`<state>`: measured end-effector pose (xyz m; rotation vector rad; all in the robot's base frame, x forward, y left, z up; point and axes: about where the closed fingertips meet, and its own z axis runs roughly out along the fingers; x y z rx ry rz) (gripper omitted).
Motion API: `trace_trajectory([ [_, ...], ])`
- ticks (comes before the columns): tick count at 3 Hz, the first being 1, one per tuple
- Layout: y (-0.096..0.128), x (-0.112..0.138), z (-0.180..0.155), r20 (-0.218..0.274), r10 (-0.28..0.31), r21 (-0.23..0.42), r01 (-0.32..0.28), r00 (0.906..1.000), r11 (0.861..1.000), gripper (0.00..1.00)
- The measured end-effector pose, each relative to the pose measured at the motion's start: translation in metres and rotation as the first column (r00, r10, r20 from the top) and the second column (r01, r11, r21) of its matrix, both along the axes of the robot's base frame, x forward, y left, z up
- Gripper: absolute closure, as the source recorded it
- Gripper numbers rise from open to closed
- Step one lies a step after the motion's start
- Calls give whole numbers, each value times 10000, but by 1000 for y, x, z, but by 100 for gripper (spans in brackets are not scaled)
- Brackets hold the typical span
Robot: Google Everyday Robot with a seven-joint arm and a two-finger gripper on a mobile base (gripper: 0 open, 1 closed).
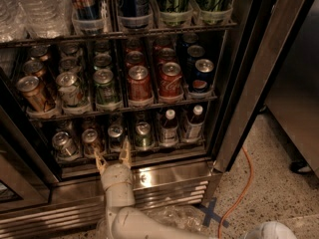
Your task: Pick redbull can from bottom shelf of fridge
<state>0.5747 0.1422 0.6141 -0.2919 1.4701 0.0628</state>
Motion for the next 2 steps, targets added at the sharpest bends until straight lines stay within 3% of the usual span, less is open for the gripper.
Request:
trace_trajectory([
  [2,-12,19,-16,-425,-445,386,462,9981,9982,27],
])
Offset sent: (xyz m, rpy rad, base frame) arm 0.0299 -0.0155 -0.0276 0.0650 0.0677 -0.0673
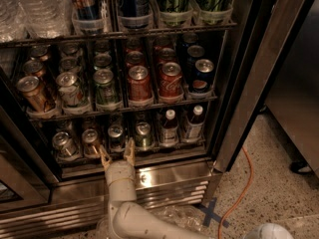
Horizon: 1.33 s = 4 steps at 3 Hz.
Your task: Pick redbull can from bottom shelf of fridge
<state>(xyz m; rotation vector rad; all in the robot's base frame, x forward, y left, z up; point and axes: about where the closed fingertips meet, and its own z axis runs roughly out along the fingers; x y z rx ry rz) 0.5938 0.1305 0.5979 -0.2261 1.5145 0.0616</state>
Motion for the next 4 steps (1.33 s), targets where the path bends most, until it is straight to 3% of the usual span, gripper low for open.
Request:
trace_trajectory([
  [1,-4,15,2,27,-134,85,134,9999,9999,32],
  [4,-5,52,6,-36,-310,499,311,9995,9983,31],
])
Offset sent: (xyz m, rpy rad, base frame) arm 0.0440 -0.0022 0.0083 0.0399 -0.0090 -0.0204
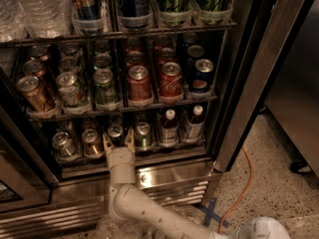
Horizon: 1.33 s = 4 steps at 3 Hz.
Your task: Pick redbull can from bottom shelf of fridge
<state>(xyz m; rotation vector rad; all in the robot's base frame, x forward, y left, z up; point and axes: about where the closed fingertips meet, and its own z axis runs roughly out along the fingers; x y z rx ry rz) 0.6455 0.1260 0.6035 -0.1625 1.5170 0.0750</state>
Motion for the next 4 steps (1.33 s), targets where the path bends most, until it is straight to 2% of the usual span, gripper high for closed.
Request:
trace_trajectory([
  [1,-1,8,1,0,-55,67,55,10000,10000,36],
  [2,-1,8,1,0,-56,67,56,10000,10000,55],
  [4,-4,5,8,156,-125,127,123,9998,9998,99],
])
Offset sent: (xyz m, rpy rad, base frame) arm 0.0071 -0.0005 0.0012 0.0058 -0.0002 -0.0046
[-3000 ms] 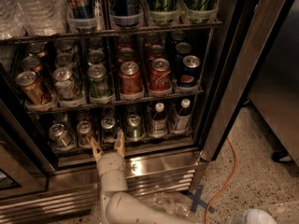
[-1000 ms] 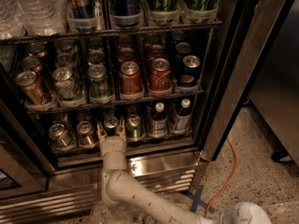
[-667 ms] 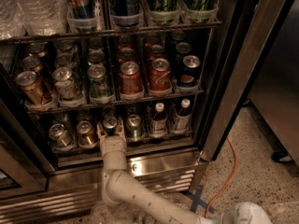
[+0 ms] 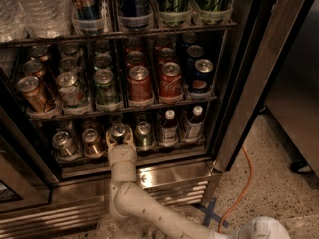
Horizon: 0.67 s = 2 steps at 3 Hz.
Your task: Pick redbull can from bottom shelf of fridge
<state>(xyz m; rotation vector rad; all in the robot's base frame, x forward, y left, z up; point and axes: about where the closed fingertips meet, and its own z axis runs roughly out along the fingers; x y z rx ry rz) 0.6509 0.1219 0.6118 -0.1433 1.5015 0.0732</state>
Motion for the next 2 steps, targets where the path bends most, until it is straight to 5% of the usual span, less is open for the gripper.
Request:
trace_trajectory([
  [2,-23,-21,65,1571,138,272,-183,9875,9995,100],
])
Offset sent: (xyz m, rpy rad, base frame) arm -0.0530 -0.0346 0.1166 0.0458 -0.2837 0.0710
